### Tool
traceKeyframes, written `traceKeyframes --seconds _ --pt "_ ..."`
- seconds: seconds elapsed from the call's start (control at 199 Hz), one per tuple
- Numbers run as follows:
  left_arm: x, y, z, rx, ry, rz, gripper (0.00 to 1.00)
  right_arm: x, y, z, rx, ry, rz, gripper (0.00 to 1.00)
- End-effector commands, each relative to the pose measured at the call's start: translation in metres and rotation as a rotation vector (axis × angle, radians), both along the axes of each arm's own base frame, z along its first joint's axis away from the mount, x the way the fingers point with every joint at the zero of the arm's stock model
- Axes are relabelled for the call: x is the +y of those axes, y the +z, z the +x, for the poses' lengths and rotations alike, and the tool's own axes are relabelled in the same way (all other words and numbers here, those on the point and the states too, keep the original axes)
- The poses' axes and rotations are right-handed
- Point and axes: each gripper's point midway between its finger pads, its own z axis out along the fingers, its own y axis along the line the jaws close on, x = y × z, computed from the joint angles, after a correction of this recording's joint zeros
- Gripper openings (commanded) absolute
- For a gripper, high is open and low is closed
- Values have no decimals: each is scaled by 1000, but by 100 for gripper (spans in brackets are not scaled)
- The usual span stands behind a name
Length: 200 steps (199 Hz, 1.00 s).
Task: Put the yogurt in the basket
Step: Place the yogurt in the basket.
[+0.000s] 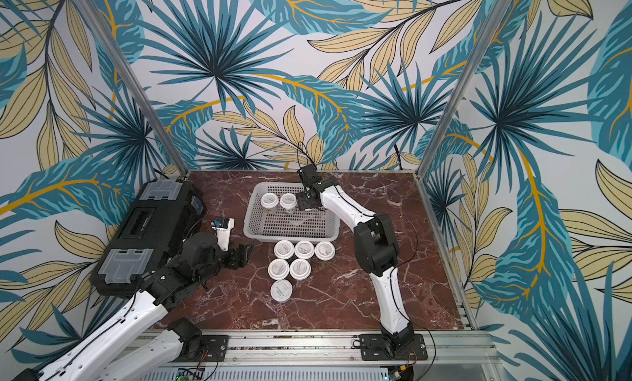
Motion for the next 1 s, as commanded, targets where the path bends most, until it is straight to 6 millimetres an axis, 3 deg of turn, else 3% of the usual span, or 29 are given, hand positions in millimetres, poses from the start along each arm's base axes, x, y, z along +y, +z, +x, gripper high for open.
traceKeyframes --seconds 0.0,0.717,0.998 --pt "3 -5 0 -6 3 16 77 -2 -19 -4 41 6 -24 70" --pt "5 -3 -2 -9 6 16 77 -3 -32 -2 51 -3 -25 71" --pt "5 -2 -1 -8 5 17 77 -6 6 -3 -28 0 -3 81"
